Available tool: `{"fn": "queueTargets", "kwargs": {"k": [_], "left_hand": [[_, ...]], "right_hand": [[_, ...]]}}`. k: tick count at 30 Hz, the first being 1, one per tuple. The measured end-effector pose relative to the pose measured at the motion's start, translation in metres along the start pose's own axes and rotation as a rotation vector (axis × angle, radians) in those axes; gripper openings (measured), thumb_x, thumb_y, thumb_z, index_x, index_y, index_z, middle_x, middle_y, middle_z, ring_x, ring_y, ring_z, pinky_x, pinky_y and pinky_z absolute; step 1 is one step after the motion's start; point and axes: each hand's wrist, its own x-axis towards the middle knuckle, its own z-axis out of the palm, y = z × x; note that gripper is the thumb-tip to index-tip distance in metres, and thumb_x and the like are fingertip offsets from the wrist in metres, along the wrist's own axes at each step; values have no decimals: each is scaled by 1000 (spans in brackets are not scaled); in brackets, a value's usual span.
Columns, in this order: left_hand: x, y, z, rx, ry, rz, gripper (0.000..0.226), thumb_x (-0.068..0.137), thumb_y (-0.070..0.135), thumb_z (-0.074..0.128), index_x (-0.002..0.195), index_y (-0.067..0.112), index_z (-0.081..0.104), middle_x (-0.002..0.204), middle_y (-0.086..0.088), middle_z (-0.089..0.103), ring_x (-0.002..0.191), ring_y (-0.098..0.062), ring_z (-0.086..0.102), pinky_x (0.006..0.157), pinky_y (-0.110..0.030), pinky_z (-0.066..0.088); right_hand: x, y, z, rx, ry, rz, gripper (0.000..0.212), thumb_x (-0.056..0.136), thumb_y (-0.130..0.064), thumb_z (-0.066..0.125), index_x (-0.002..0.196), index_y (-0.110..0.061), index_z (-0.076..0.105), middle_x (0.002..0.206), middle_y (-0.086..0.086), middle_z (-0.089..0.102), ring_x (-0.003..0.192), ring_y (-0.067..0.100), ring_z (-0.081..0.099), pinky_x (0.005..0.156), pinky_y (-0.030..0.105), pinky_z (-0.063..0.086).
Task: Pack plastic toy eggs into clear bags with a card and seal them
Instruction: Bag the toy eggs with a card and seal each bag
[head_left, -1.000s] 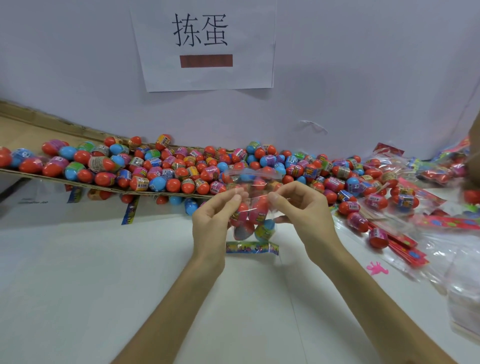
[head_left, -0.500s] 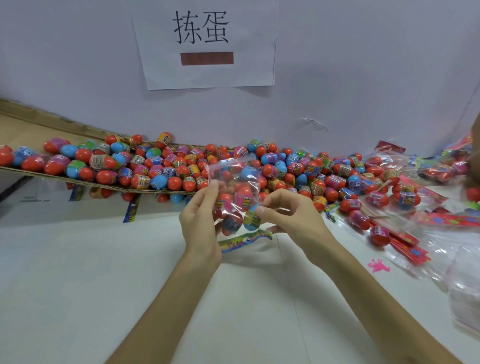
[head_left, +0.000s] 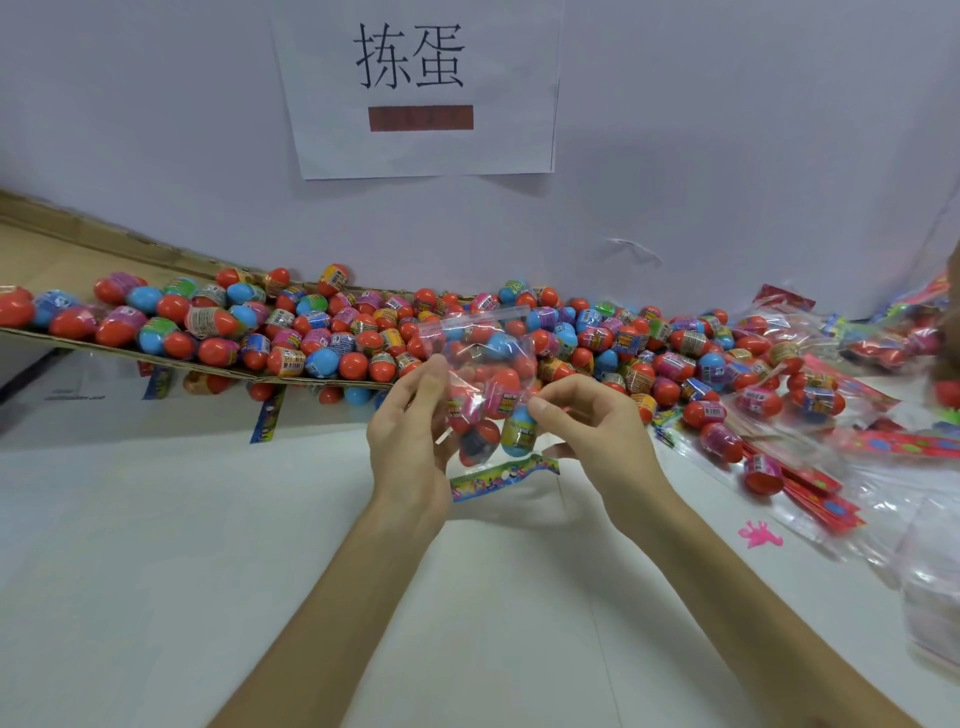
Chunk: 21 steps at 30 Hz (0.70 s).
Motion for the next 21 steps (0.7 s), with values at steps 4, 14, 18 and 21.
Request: {"fn": "queueTargets", "kwargs": {"k": [4,14,18,21], "left_hand": [[2,-1,-1,2,-30,5,17,96,33,67,102,18,72,92,2,80,83,-11,76,70,-28,64],[12,-14,-8,218,165,148,12,104,29,61,95,22,63,76,9,73,74,-10,72,57,-24,57],[9,-17,-6,321,113,280,15,108,34,51,97,26,57,73,14,68,74,-8,70,57,-27,59],[11,-14,-8,328,161,309,14,109,34,49,98,29,56,87,8,69,80,-13,70,65,-34,62]], "right_hand": [[-1,-3,0,203,-45,111,17,92,-19,73,75,-24,73,90,2,77,87,15,73,70,27,60],[1,3,3,272,-46,181,9,97,-19,67,91,-13,70,91,3,75,87,17,72,76,37,61],[2,5,4,217,-35,214,13,98,-27,66,97,-15,69,91,0,75,86,15,73,69,31,60],[2,1,-1,248,-117,323,39,81,-48,79,100,-17,67,94,1,73,81,20,73,62,31,59]]}}
